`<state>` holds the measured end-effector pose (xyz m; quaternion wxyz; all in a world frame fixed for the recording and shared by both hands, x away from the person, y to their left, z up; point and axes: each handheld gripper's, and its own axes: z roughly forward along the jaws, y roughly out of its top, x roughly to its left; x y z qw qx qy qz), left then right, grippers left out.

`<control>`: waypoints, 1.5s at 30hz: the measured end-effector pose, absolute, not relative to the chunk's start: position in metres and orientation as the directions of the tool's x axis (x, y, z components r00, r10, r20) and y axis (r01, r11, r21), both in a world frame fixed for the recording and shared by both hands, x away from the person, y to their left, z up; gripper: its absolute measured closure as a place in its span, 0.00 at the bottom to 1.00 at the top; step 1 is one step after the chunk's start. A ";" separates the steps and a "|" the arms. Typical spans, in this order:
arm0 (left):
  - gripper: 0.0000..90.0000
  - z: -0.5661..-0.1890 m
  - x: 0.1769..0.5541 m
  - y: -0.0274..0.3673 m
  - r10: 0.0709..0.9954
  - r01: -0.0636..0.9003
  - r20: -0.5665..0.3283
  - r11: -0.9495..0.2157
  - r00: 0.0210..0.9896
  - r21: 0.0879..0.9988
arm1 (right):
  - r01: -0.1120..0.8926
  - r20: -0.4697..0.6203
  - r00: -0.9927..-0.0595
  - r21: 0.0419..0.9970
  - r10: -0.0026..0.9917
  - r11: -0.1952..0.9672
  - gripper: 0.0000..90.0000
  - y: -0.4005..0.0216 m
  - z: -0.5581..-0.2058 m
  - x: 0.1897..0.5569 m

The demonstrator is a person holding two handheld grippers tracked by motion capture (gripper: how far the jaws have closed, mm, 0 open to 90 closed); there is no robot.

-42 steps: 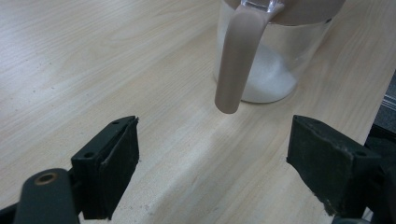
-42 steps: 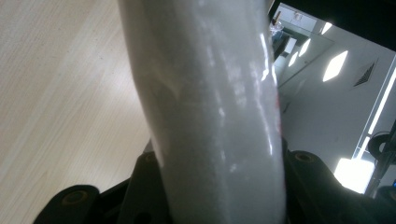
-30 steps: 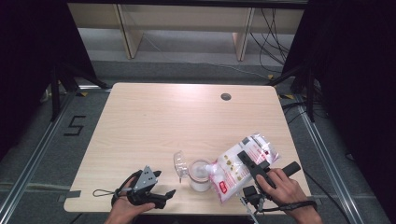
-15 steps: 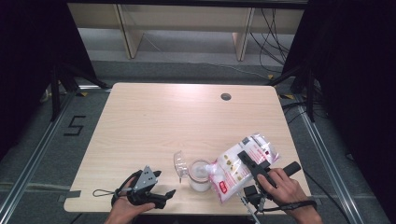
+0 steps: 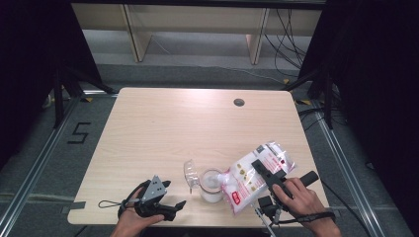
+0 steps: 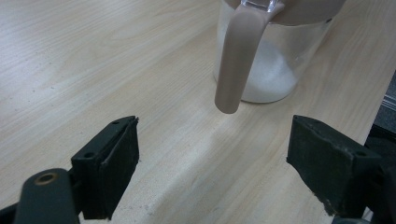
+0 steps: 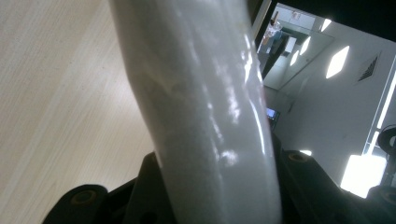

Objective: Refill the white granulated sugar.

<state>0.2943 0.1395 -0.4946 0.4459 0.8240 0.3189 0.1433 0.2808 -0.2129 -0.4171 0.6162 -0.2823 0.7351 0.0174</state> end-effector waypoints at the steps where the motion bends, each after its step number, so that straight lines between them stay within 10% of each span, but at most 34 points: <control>1: 0.18 -0.495 0.294 0.140 0.653 0.398 -0.048 -0.399 0.756 0.826 | -0.436 -0.916 -0.081 -0.322 -0.394 0.840 0.77 -0.213 -0.417 0.281; 45: 0.18 -0.494 0.294 0.140 0.655 0.398 -0.043 -0.405 0.754 0.823 | -0.442 -0.941 -0.107 -0.244 -0.321 0.863 0.78 -0.215 -0.418 0.280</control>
